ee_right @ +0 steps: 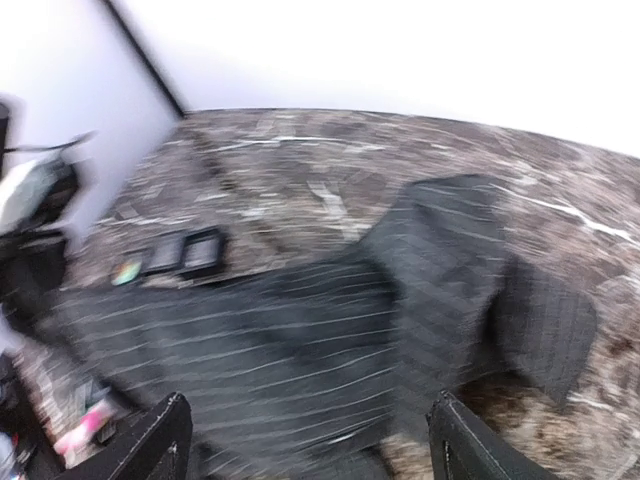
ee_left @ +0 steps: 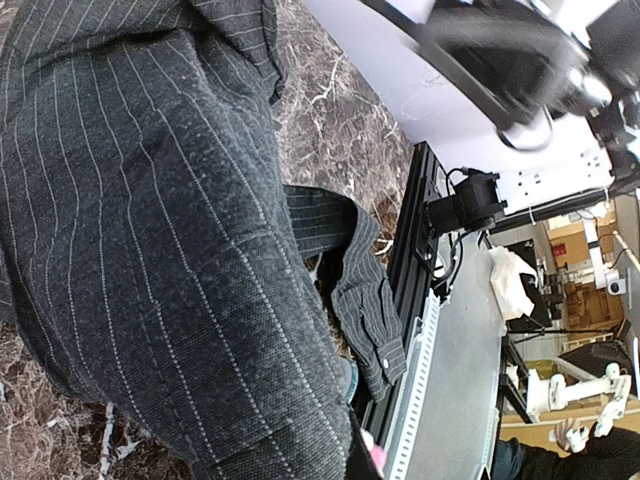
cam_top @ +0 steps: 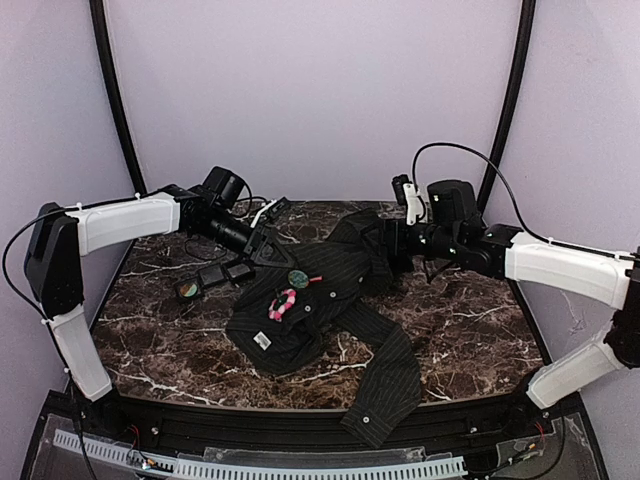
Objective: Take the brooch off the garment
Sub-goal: Adjust the crumpled clothing at the center of the board, then pick up the brooch from the crumpled clothing.
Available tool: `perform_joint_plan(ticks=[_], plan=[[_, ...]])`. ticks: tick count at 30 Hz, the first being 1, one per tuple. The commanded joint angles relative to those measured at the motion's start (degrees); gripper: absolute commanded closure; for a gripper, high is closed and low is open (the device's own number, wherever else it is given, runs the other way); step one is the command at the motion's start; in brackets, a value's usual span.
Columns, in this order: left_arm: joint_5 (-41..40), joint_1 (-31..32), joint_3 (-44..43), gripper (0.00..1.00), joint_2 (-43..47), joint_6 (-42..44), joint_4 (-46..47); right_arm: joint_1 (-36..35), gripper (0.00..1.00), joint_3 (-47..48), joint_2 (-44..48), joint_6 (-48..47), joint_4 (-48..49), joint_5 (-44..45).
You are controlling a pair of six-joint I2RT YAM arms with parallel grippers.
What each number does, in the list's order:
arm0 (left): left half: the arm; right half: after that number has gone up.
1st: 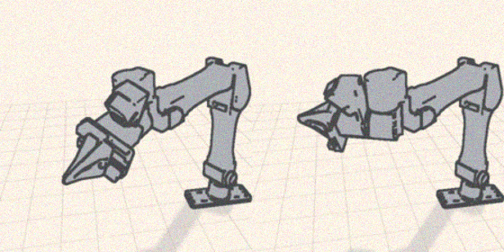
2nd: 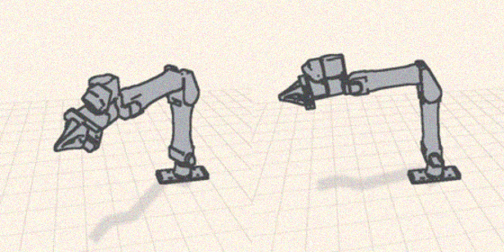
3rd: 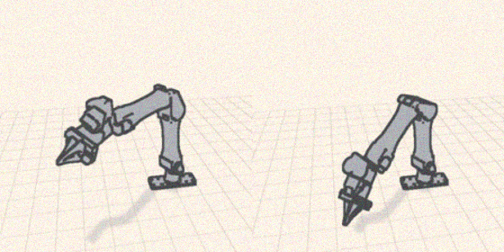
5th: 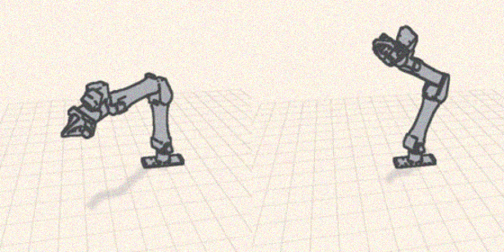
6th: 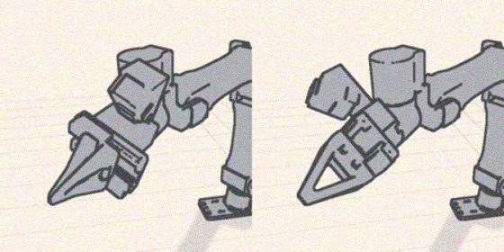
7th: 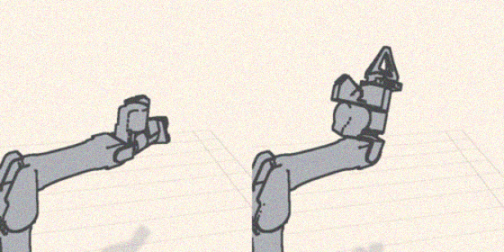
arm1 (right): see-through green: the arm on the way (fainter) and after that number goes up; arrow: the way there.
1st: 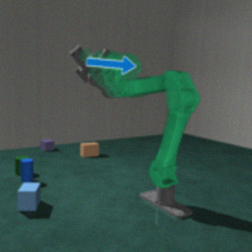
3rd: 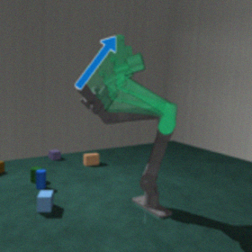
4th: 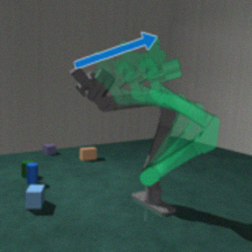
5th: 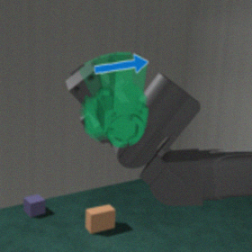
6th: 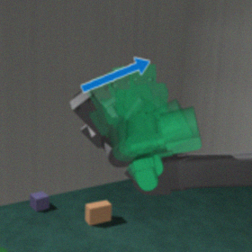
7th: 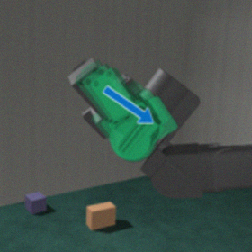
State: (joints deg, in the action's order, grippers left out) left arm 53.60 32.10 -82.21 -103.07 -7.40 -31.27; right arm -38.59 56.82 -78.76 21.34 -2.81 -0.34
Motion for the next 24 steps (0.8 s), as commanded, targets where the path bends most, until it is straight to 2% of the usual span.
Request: perform_joint_plan(ticks=[1,4,13,21,24], plan=[[2.48,0.34,0.41,0.99,0.31,-1.84,1.94,-2.9,0.24,-5.08,4.32,-3.45,6.67,-16.83],[3.75,0.33,0.46,0.99,0.15,-1.84,1.98,-4.24,0.31,-5.2,2.94,-3.15,8.59,-22.13],[4.03,0.31,0.48,0.99,-0.73,-1.75,1.65,-8.56,0.53,1.65,-7.43,-7.17,7.31,-23.77],[2.75,0.41,0.24,0.99,-1.71,-1.66,0.82,-10.83,0.55,3.62,-10.78,-8.11,7.65,-23.83],[2.86,0.34,0.21,0.99,-1.78,-1.65,0.76,-11.27,0.59,4.23,-12.11,-8.35,7.69,-23.27]])
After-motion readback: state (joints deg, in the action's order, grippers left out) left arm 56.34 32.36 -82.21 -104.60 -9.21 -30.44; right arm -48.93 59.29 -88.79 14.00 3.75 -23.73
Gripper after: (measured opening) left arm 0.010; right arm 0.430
